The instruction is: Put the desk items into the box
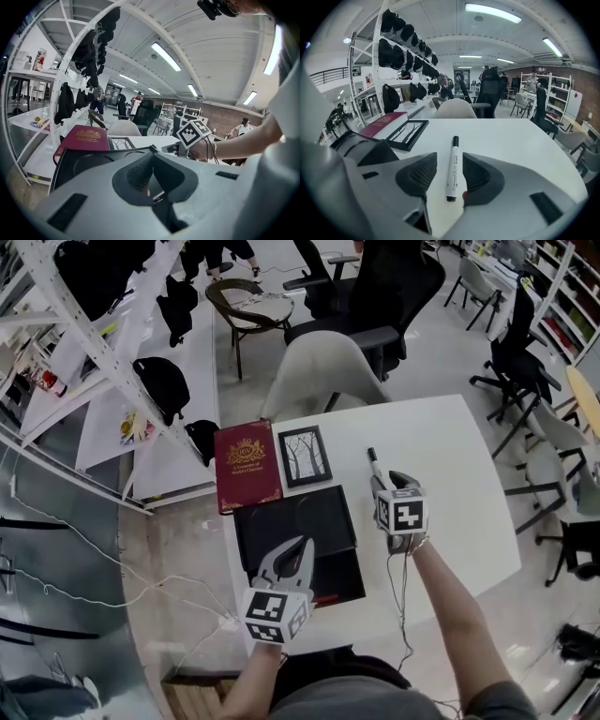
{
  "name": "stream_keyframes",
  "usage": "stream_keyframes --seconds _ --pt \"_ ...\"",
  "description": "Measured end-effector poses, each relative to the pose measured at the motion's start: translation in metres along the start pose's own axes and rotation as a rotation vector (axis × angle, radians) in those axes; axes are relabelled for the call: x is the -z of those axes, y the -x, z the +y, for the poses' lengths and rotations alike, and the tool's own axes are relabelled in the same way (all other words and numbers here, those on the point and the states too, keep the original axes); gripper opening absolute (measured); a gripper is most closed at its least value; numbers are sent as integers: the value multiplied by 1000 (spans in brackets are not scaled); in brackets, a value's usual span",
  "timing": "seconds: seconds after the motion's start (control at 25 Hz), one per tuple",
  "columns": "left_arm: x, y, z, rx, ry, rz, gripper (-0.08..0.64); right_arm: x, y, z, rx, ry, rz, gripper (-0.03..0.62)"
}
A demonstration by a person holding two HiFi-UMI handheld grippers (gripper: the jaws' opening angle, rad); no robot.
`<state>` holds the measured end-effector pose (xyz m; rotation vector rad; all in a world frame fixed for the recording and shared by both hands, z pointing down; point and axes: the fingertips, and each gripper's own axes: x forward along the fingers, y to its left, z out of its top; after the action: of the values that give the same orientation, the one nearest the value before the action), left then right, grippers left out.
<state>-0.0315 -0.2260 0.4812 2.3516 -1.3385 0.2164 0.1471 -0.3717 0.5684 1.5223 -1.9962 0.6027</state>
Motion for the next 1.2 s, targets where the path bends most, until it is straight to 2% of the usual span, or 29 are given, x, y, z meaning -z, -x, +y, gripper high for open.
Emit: stream_keyframes --seconds 0.24,0.64,1.04,1.2 --pt "3 -3 6 -2 6 8 8 8 -17 -8 33 12 54 165" --pt "3 -4 7 -6 11 11 8 22 -27 -7 32 39 131 150" --pt "5 -3 11 -22 19 15 8 22 -30 -5 55 95 165 112" --pt "5 -4 11 -20 18 15 8 18 -32 -1 48 99 146 90"
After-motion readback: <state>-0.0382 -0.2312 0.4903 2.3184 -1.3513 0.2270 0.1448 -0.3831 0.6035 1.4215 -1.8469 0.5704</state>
